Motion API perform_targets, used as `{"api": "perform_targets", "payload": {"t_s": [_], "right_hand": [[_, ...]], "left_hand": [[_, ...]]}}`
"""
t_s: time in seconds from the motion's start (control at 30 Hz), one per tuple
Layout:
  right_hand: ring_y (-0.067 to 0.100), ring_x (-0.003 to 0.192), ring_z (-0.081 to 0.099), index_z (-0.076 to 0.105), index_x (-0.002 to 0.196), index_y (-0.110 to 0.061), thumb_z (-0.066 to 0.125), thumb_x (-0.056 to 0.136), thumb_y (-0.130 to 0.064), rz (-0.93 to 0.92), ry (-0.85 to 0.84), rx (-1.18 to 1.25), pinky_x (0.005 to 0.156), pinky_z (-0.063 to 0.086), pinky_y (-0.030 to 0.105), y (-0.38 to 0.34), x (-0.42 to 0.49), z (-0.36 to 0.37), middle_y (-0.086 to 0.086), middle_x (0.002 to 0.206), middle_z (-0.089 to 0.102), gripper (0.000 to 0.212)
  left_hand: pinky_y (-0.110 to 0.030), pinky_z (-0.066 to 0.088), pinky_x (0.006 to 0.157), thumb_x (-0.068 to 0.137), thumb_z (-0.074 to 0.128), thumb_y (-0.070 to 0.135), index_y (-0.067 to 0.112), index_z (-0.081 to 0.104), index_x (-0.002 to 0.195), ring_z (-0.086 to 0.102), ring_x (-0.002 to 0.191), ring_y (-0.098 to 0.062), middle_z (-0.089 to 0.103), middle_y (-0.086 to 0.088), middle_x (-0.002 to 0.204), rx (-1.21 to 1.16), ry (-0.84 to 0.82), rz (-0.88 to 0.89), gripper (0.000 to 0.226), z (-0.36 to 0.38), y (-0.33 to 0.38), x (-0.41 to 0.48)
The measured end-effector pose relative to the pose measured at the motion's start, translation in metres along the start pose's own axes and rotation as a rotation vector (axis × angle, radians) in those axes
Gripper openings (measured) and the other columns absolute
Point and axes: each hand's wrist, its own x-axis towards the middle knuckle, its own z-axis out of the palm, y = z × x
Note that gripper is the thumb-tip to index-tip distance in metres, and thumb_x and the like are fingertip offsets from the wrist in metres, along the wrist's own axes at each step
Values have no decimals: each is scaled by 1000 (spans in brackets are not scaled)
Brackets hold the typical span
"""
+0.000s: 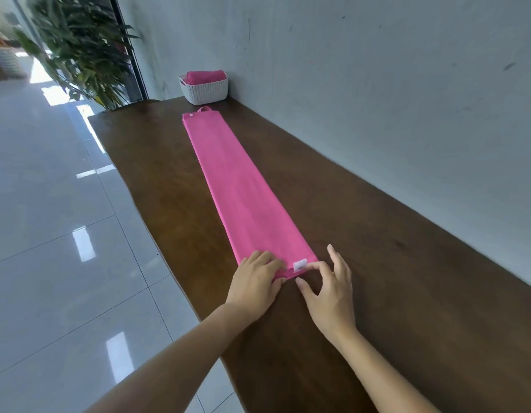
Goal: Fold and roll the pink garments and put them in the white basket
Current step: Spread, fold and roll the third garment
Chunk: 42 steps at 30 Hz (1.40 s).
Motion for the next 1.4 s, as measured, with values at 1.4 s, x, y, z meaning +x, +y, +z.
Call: {"api": "perform_targets", "payload": {"t_s": [1.4], "right_hand": [[11, 95, 61, 70, 104, -20, 78, 86, -21, -414, 7, -235, 79, 56, 25, -16, -20, 11, -6, 104, 65, 20]], "left_hand": [[-28, 40, 99, 99, 48, 57, 28, 48, 114, 46, 105, -12, 51, 12, 116, 103, -20, -27, 33, -15, -15, -67]]}}
